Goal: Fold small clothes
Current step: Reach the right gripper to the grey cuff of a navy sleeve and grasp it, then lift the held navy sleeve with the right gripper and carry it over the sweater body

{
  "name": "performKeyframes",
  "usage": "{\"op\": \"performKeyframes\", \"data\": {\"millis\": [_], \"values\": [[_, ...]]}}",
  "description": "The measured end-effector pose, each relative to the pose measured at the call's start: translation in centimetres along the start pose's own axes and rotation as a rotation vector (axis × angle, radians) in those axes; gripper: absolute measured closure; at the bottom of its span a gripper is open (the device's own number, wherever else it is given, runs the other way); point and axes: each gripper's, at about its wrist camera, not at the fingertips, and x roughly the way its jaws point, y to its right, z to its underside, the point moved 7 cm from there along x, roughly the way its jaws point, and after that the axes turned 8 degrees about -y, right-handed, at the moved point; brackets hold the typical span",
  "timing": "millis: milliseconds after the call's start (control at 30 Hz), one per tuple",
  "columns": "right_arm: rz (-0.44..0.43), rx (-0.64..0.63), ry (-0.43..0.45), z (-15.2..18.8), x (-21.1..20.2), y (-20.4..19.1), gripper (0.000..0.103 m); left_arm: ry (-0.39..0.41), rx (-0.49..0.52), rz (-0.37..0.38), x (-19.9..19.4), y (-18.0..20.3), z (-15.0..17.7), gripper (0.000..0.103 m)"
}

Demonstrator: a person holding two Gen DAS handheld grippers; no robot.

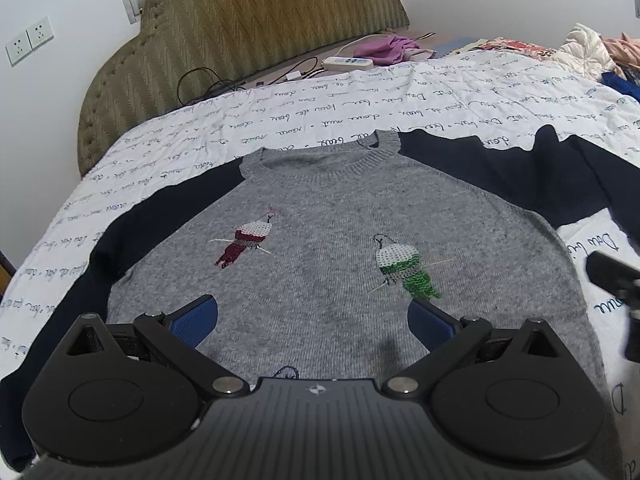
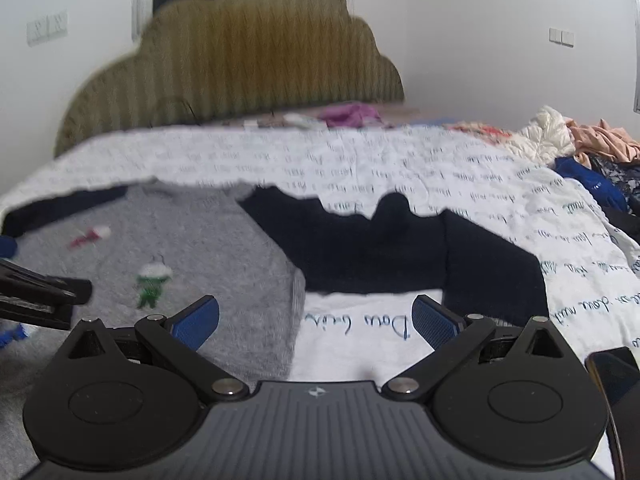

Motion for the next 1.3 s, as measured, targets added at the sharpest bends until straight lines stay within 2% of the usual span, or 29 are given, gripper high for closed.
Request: {"op": "performKeyframes", "data": {"millis": [100, 167, 267, 500, 667, 833, 933, 1000, 1067, 1100, 1133, 1233, 1300], "values": [[-0.064, 0.025, 0.023, -0.1, -0.6, 0.6, 0.0, -0.008, -0.011, -0.001, 0.2, 0.4, -0.2, 0.0], [-0.065, 0.015, 0.021, -0.1, -0.6, 1.0, 0.0, -0.017, -0.023, -0.003, 0.3, 0.7, -0.4, 0.0], [-0.02, -0.031, 0.024, -0.1, -0.4, 1.7, 0.0, -0.022, -0.024, -0.006, 0.4, 1.2, -0.5, 0.0], [0.032, -0.027, -0.011, 0.4, -0.1, 4.1, 0.0, -0.037, -0.015, 0.001, 0.6, 1.9, -0.6, 0.0], [0.116, -0.059, -0.009, 0.8, 0.4, 6.2, 0.0, -0.044, -0.015, 0.03, 0.6, 2.1, -0.6, 0.0], [0.213, -0.083, -0.065, 1.7, 1.9, 8.9, 0.001, -0.056, -0.008, 0.045, 0.9, 2.7, -0.5, 0.0], [0.239, -0.125, -0.09, 2.3, 2.9, 9.5, 0.018, -0.067, -0.002, 0.048, 1.2, 2.9, -0.4, 0.0], [0.244, -0.136, -0.113, 2.4, 3.8, 9.9, 0.044, -0.072, 0.006, 0.054, 1.2, 3.1, -0.3, 0.0], [0.243, -0.146, -0.126, 2.4, 4.5, 10.5, 0.056, -0.072, 0.016, 0.053, 1.2, 3.3, -0.3, 0.0], [0.241, -0.151, -0.131, 2.4, 4.8, 10.8, 0.079, -0.071, 0.02, 0.051, 1.2, 3.3, -0.3, 0.0], [0.236, -0.156, -0.13, 2.3, 4.8, 11.0, 0.088, -0.07, 0.024, 0.048, 1.2, 3.2, -0.3, 0.0], [0.215, -0.127, -0.094, 1.1, 4.3, 12.5, 0.091, -0.071, 0.026, 0.039, 1.2, 2.9, -0.5, 0.0], [0.254, -0.092, -0.059, -0.4, 4.0, 14.9, 0.091, -0.072, 0.019, 0.044, 1.2, 2.7, -0.7, 0.0]]}}
